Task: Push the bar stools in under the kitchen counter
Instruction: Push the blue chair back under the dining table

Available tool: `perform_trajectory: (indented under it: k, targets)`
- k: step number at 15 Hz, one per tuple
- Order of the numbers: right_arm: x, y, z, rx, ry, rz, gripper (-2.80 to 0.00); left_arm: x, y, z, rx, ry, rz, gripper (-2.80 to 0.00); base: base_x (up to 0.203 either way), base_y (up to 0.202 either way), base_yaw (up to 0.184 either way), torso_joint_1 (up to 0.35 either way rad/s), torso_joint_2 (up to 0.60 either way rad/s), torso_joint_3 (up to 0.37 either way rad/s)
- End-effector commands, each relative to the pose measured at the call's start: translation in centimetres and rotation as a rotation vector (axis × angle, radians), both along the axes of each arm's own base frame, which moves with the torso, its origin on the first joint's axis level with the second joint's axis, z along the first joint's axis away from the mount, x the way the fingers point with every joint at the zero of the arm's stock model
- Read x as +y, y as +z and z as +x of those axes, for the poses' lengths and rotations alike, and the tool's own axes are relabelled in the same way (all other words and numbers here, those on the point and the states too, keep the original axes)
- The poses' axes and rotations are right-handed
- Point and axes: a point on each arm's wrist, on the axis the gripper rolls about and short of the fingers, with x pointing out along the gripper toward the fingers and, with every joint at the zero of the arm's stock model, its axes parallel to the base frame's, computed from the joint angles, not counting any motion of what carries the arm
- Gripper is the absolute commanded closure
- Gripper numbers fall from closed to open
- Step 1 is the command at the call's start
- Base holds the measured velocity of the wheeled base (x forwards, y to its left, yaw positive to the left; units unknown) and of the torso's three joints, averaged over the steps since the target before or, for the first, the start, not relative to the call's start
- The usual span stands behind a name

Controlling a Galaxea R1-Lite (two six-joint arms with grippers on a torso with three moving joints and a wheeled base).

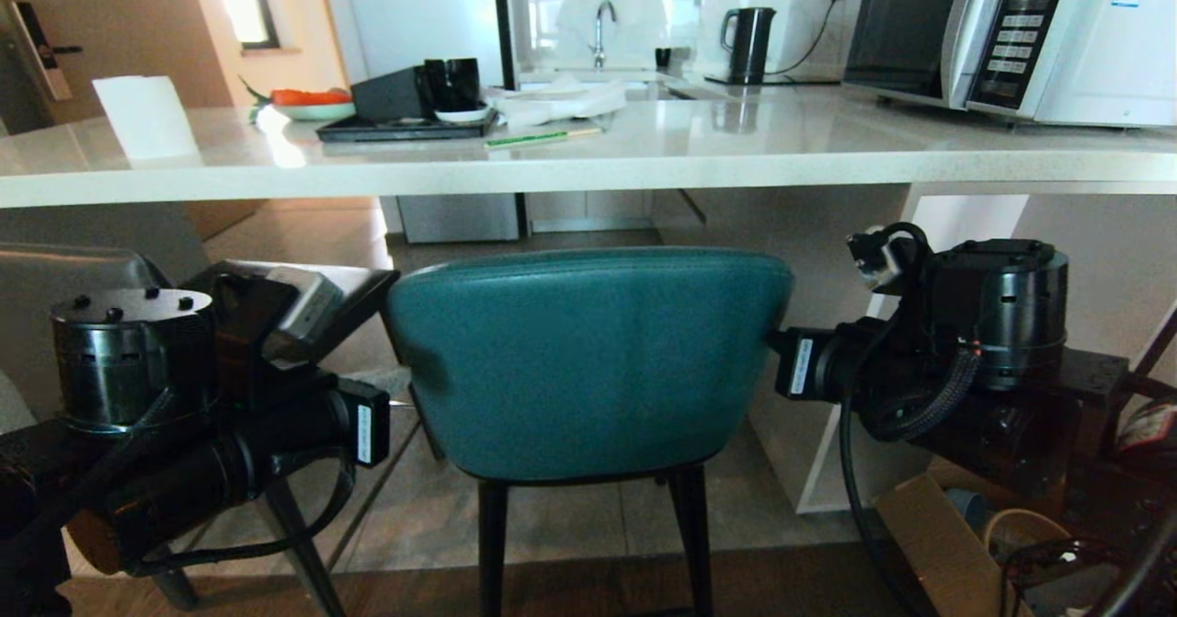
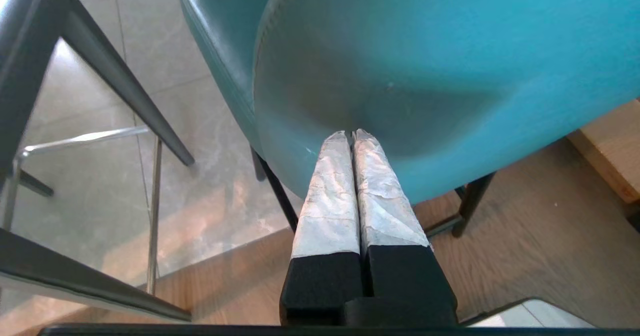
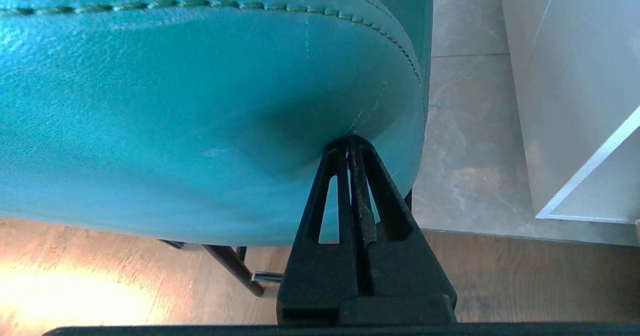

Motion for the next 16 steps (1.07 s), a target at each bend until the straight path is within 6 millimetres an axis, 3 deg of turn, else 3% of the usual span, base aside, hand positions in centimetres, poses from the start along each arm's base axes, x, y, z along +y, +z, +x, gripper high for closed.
perform_trajectory:
  k: [1, 7, 13, 16]
  targets:
    - [-0.3, -0.1, 0.3, 0.004, -0.016, 0.001, 0.00, -0.2, -0.5, 0.6, 0.017, 0.005, 0.007, 0.00, 0.000, 0.000, 0.000, 0.000, 0.00, 0.000]
    - [-0.8, 0.0, 1.4, -0.001, -0.044, 0.009, 0.00, 0.7, -0.9, 4.3, -0.083, 0.047, -0.041, 0.00, 0.000, 0.000, 0.000, 0.000, 0.00, 0.000]
    - [-1.7, 0.6, 4.1, -0.040, -0.083, 0.046, 0.00, 0.4, -0.2, 5.9, -0.110, 0.049, -0.058, 0.00, 0.000, 0.000, 0.000, 0.000, 0.00, 0.000]
    - [-2.0, 0.9, 3.7, -0.046, -0.086, 0.050, 0.00, 0.6, -0.1, 5.3, -0.108, 0.011, -0.069, 0.00, 0.000, 0.000, 0.000, 0.000, 0.00, 0.000]
